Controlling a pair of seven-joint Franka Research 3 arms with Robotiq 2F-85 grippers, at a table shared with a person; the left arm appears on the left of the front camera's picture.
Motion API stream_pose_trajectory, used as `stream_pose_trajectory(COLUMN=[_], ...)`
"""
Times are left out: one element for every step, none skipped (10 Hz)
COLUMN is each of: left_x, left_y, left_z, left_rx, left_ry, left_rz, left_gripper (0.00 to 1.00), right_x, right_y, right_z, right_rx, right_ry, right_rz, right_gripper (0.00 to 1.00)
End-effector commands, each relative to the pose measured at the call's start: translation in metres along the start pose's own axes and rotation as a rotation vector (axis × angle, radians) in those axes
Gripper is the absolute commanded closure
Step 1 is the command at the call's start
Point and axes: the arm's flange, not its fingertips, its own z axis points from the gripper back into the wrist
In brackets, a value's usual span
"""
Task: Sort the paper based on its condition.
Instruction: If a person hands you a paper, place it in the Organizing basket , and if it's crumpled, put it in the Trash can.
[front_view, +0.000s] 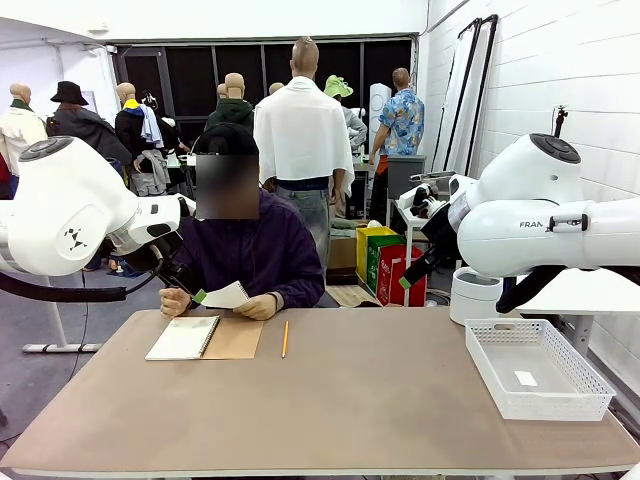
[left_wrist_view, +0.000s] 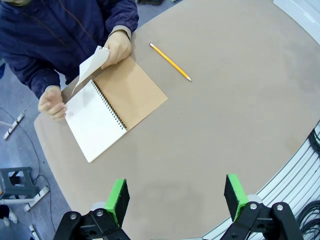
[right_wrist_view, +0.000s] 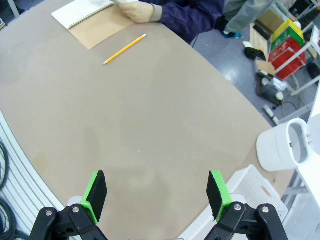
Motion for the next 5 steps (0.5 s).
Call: stream_pose_trajectory(left_x=[-0.0006,-0.0006,-0.0006,-0.0006,-0.0006], left_y=[0.0003,0.0003,0.0003,0.0003,0.0003], left_z=[0.0000,0.0000,0.0000,0.0000,0.0000], left_rx=[0.000,0.000,0.000,0.000,0.000], left_ry=[0.004,0.004,0.004,0.004,0.004], left_rz=[0.000,0.000,0.000,0.000,0.000], left_gripper=[0.00,0.00,0.00,0.00,0.00], right_x=[-0.0011,-0.0011,-0.0011,-0.0011,-0.0011], right_y=[-0.0014,-0.0014,-0.0014,-0.0014,-0.0014], right_z=[-0.0003,-0.0003,-0.0003,-0.0003,-0.0003], right_rx=[0.006,0.006,0.006,0.006,0.006], right_ry=[0.004,0.004,0.004,0.004,0.004], right_rz=[0.001,0.001,0.001,0.001,0.001], right_gripper=[0.00,0.00,0.00,0.00,0.00])
